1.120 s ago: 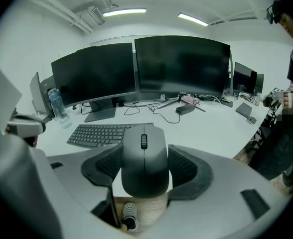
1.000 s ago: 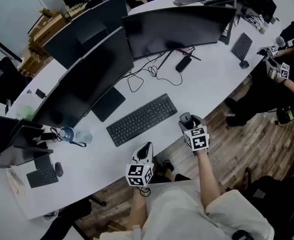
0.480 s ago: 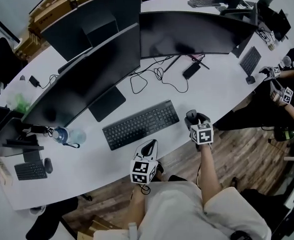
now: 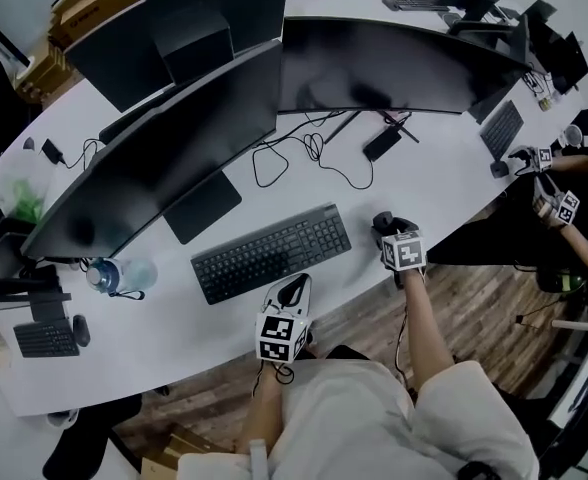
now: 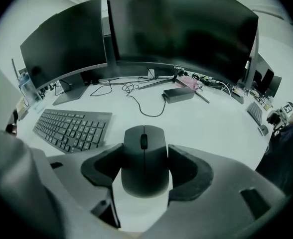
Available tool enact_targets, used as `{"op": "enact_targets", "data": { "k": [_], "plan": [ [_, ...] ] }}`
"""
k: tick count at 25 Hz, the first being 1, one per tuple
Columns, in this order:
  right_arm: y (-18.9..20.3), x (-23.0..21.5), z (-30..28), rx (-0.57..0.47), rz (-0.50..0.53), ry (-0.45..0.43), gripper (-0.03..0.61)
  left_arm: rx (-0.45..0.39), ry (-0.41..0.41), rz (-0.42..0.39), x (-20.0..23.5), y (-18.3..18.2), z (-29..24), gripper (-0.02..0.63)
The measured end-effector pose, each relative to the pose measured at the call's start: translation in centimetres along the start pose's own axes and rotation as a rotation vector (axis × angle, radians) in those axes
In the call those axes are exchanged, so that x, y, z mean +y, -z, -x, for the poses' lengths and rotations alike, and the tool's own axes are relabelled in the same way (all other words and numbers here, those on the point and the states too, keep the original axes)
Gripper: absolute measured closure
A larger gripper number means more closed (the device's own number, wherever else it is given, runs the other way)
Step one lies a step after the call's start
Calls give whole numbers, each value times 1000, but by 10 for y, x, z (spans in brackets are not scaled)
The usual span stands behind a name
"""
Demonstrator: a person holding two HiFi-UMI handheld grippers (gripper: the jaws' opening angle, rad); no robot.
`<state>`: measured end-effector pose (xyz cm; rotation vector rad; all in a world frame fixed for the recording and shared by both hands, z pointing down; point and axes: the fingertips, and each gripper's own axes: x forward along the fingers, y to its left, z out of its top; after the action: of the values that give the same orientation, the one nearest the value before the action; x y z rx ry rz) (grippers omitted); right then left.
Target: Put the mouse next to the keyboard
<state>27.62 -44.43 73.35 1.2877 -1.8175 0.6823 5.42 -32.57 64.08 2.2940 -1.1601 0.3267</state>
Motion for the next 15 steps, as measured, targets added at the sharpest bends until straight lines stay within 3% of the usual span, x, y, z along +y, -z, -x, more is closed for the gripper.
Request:
{"op": "enact_targets", "data": {
  "k": [6, 15],
  "plan": [
    [4, -3, -23, 36, 8, -9, 288, 19, -20, -15, 9, 0, 0, 591],
    [-4, -7, -30, 12, 19, -5, 288, 0, -139, 14, 26, 2, 25, 591]
  ]
}}
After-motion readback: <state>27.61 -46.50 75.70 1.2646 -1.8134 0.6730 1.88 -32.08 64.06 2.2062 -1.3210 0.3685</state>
